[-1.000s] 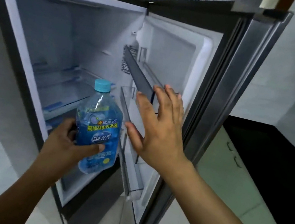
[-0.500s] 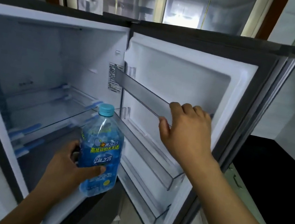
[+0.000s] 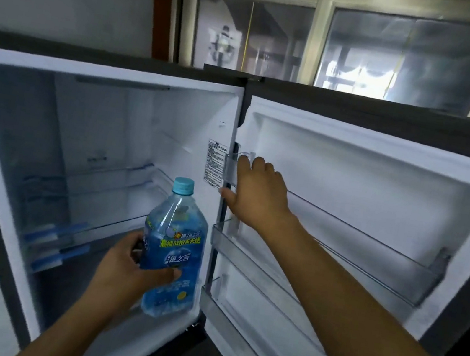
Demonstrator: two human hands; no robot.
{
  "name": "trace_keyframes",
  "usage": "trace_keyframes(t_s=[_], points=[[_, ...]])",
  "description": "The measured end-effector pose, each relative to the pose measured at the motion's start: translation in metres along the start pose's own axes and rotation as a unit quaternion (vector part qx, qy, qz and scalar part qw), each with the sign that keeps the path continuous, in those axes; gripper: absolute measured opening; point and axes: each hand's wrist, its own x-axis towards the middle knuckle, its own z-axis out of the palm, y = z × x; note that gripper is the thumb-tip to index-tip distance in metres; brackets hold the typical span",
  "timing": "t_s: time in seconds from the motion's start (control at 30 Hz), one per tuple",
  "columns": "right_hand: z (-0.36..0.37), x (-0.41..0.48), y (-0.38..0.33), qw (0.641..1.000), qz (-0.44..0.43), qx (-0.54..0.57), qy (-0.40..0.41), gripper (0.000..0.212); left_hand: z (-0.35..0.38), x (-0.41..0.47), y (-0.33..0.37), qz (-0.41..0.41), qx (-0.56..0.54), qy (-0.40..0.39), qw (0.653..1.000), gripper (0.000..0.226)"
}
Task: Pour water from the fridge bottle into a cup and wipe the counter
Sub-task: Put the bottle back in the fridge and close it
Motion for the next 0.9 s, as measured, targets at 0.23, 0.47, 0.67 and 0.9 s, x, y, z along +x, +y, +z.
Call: trace_keyframes(t_s=[0.23, 0.47, 0.67, 0.9], points=[[0.054, 0.054, -0.003, 0.998, -0.045, -0.006, 0.052, 0.050, -0.020, 0.053, -0.011, -0.001, 0.029, 0.071, 0.997, 0.054], [0.081, 0.056, 0.026, 0.980, -0.021, 0.017, 0.195, 0.050, -0.044, 0.148, -0.033, -0.002, 0.053, 0.097, 0.994, 0.058], [0.089, 0.057, 0.047, 0.965, -0.009, 0.060, 0.256, 0.050, -0.033, 0.239, -0.054, 0.015, 0.053, 0.106, 0.993, 0.057], [0.090, 0.058, 0.056, 0.966, -0.019, 0.044, 0.254, 0.050, -0.013, 0.312, -0.076, 0.015, 0.009, 0.137, 0.990, 0.061]])
